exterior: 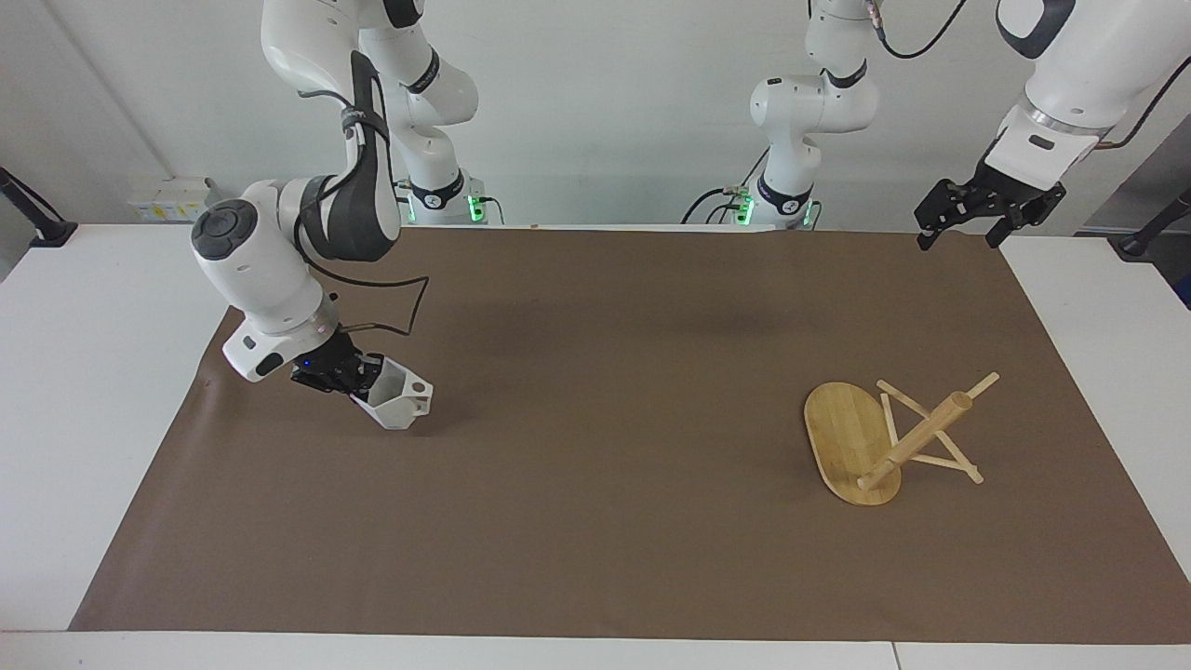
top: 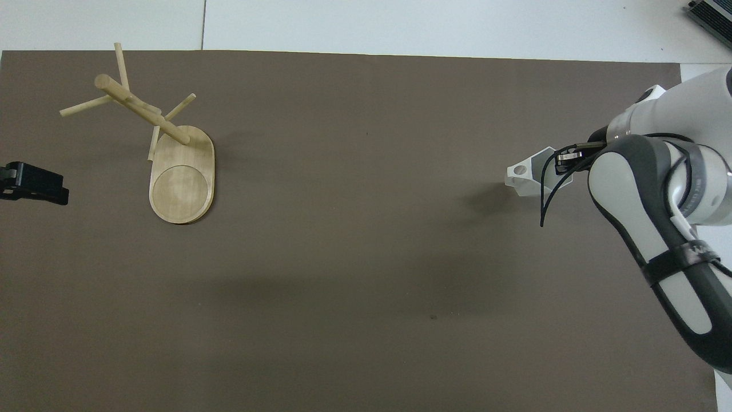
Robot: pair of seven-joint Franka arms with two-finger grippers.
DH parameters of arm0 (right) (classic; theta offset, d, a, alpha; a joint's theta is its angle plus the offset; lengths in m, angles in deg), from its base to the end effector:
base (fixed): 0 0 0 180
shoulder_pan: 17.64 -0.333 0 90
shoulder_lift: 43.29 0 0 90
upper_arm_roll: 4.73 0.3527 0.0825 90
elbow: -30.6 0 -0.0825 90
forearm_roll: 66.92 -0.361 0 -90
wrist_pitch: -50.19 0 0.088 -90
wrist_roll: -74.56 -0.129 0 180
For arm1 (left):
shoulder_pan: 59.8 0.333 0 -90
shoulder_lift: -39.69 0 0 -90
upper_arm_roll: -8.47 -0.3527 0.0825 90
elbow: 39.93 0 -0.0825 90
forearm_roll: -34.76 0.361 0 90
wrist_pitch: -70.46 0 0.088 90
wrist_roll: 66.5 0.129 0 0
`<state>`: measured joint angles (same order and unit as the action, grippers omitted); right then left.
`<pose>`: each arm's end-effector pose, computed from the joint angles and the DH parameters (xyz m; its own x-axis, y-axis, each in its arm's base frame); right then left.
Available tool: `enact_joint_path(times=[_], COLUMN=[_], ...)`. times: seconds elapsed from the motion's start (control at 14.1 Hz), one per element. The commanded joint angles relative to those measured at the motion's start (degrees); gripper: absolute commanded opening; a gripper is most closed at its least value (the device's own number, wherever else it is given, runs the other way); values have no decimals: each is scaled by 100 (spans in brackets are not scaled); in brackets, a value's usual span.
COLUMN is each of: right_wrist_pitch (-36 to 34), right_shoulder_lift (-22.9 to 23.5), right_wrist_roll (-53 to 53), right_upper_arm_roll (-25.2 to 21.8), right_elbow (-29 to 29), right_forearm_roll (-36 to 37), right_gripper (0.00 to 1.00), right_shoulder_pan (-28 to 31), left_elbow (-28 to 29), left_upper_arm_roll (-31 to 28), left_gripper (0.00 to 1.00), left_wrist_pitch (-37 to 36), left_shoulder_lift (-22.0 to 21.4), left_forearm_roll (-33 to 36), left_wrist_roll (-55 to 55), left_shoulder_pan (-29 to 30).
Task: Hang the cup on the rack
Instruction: 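Grasp the white cup and lift it toward the wooden mug tree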
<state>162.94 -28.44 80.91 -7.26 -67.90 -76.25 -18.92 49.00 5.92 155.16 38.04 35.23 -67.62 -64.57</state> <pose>0.6215 0.0025 0.4565 0.9996 0.0265 0.0011 0.0264 -0.9900 -0.1384 0.5108 -0.0183 0.6546 0.9988 -0.0185 -0.0449 -0.0188 -0.9998 -0.0078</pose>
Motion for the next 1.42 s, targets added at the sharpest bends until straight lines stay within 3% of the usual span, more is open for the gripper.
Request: enact_joint_path(times=[0.0,0.28,0.78,1.06,1.35], right_wrist_pitch=[-515,-727,-614,18,826], right_shoulder_lift=[-35,-211,-316,-308,-308], right_wrist_roll=[104,34,-976,-1415,-1987], right_upper_arm_roll=[16,157,1113,1773,1827], right_elbow=[410,429,420,358,314], right_forearm_roll=[-498,-1631,-3100,-3242,-3653], right_gripper=[0,0,0,0,0], right_shoulder_pan=[41,41,41,-12,-687], left_elbow=[213,213,204,204,247], left_upper_arm_roll=[34,34,26,34,114], left_gripper=[100,100,100,100,100], left_wrist_pitch=[125,125,64,64,-6], left_shoulder_lift=[-160,-160,-160,-160,-204], left_forearm_roll=[76,67,76,76,58], left_wrist_roll=[-20,-38,-38,-55,-143], left_shoulder_pan=[37,37,46,38,-68])
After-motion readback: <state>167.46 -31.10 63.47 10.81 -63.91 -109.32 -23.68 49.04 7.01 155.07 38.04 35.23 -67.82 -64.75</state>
